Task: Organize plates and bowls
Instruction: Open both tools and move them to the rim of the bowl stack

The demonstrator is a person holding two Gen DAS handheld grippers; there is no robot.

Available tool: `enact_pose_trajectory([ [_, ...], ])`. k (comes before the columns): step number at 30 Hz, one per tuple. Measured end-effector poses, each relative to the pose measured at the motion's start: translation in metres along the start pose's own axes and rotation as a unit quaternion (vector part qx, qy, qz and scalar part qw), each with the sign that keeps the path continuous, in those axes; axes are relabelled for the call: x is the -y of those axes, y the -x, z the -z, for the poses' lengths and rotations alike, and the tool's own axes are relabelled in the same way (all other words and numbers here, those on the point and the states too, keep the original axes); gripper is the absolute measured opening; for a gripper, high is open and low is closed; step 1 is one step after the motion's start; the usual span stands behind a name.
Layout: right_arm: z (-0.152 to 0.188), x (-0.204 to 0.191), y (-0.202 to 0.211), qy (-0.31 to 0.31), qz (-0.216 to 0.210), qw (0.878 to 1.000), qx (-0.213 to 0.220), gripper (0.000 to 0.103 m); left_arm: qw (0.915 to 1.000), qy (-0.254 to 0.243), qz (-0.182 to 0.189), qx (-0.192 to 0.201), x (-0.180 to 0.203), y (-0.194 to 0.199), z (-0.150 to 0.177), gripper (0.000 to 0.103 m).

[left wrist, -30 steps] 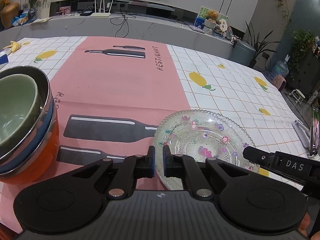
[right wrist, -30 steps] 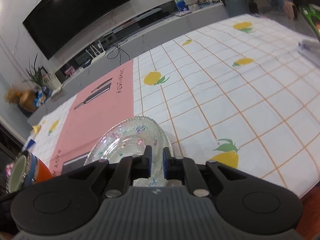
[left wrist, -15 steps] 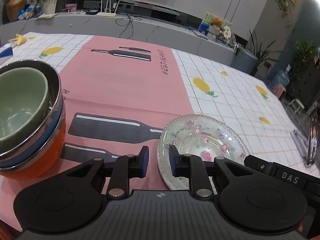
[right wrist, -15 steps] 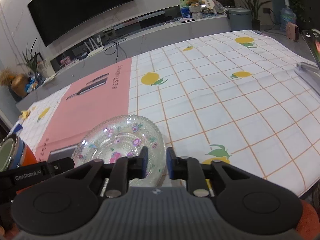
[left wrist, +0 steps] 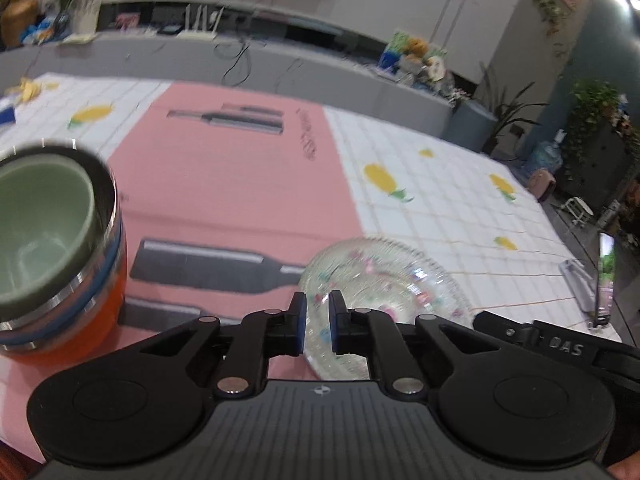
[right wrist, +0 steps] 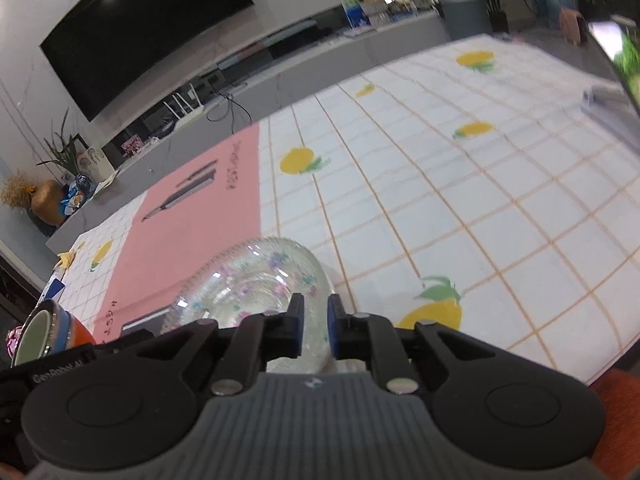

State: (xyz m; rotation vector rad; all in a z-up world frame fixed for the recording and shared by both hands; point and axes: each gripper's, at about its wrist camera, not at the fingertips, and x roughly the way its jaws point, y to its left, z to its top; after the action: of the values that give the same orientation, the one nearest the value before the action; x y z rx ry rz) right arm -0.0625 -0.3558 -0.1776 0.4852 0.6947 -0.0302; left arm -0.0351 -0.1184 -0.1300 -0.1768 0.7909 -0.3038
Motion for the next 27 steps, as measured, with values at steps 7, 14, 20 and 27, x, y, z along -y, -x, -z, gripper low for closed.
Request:
enact_pose_trajectory([
  [7, 0.0, -0.034, 0.022, 0.057, -0.02, 0.998, 0.013, 0.034, 0.9996, -0.027, -0.007, 0.01, 0.007, 0.034, -0.013, 0.014],
  [14, 0.006, -0.075, 0.042, 0.103, -0.064, 0.993, 0.01, 0.053, 0.9981, -0.037, -0.049, -0.002, -0.011, 0.061, -0.023, 0.024],
  [20, 0.009, -0.108, 0.049, 0.123, -0.093, 0.988, -0.009, 0.068, 0.9964, -0.025, -0.077, 0.023, -0.039, 0.091, -0.033, 0.045],
  [27, 0.013, -0.149, 0.048, 0.145, -0.105, 0.983, -0.026, 0.086, 0.9932, -0.009, -0.097, 0.064, -0.07, 0.122, -0.043, 0.071],
])
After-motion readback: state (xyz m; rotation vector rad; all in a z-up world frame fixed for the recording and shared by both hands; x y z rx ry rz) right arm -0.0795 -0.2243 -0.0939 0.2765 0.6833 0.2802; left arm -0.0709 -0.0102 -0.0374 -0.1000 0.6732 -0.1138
